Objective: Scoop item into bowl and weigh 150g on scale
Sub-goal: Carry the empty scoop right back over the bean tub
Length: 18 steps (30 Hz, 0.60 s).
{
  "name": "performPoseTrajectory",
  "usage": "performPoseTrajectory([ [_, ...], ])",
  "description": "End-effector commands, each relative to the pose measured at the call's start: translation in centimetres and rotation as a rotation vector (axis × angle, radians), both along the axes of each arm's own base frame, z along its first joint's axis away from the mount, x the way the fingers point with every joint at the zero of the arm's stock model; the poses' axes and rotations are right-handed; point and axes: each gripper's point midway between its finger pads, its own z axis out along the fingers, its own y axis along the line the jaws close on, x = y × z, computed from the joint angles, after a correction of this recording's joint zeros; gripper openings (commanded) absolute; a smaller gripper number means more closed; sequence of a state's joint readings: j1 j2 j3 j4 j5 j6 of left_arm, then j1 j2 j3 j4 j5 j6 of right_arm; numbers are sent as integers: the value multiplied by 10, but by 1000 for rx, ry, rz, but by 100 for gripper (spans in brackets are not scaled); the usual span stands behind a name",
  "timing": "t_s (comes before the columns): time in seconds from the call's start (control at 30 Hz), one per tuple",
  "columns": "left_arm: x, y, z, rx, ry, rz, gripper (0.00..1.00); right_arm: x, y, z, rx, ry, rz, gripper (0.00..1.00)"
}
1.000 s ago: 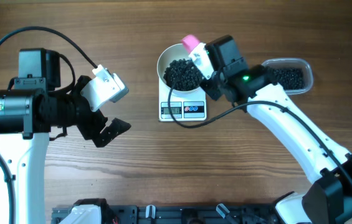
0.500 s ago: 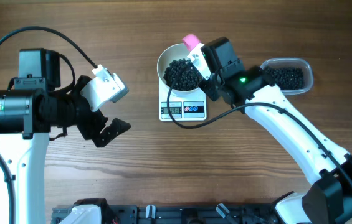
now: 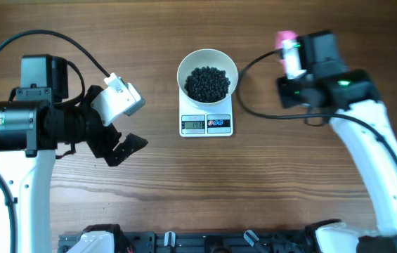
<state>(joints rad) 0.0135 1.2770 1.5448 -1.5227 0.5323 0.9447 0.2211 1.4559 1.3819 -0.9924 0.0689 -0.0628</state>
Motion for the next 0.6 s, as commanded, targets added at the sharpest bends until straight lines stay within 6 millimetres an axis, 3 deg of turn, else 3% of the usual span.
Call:
performPoseTrajectory([
  [0.0, 0, 0, 7, -4, -28, -5, 100, -14, -4, 25, 195, 3, -65, 4],
  [0.37, 0, 0, 7, -4, -28, -5, 100, -52, -78, -8, 61, 225, -262, 4],
  [0.57, 0, 0, 7, -4, -28, -5, 100, -51, -101, -31, -15, 312, -224, 4],
])
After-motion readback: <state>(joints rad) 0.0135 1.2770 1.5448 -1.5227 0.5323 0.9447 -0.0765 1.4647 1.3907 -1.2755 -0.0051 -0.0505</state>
